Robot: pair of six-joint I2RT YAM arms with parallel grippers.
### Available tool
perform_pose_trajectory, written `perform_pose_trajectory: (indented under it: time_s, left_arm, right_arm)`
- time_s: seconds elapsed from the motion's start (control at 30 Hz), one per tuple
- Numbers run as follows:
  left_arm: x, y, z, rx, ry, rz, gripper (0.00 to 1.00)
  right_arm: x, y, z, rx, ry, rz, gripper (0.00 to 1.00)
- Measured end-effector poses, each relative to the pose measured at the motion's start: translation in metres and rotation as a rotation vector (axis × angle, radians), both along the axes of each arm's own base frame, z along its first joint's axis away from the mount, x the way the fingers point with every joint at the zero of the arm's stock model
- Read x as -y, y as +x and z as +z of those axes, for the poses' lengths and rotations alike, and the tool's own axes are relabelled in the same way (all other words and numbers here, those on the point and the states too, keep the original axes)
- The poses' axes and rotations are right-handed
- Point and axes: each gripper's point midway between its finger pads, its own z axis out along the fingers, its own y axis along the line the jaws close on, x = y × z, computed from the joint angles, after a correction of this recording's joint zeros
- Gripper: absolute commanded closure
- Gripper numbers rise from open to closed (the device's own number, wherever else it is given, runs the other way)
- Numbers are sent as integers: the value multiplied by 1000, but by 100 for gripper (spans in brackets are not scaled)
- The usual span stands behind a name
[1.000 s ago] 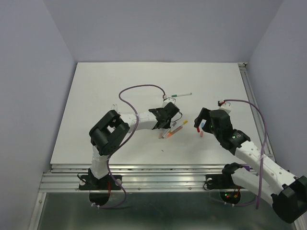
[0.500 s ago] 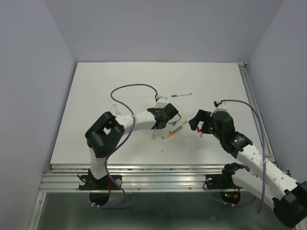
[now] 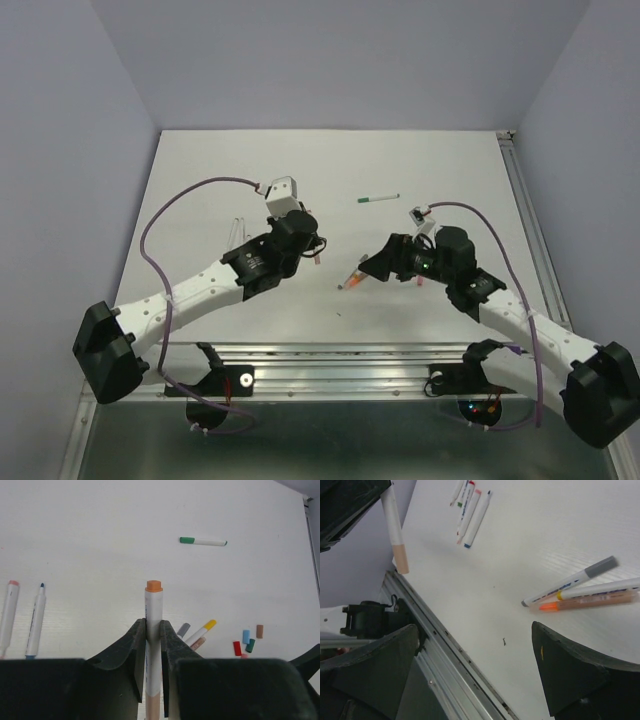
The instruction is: Open the pen caps
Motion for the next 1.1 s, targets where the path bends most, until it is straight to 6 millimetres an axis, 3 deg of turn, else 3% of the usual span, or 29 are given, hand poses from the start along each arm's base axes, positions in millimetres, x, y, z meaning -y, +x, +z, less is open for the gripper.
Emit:
perform_pose_trajectory:
  time_s: [0.2,0.37,0.47,0.67,1.1]
  left_arm:
    - [4,-5,-18,-15,-72,-1,100]
    - [13,-3,-14,-14,-145,-3,100]
    - [18,-3,-11,-15,-184,-6,100]
    - [25,-4,-7,-18,-239,-18,100]
    - [30,-5,-14,-34,-268,-28,100]
  right_arm:
    - [-44,-19,-6,-61,58,150,0]
    - [-76,-22,3,-55,104,223,1]
    - [-89,-17,4,-60,120,234,7]
    - [-103,-12,2,-75,148,244,25]
    - [-113,-9,8,-87,193,251,78]
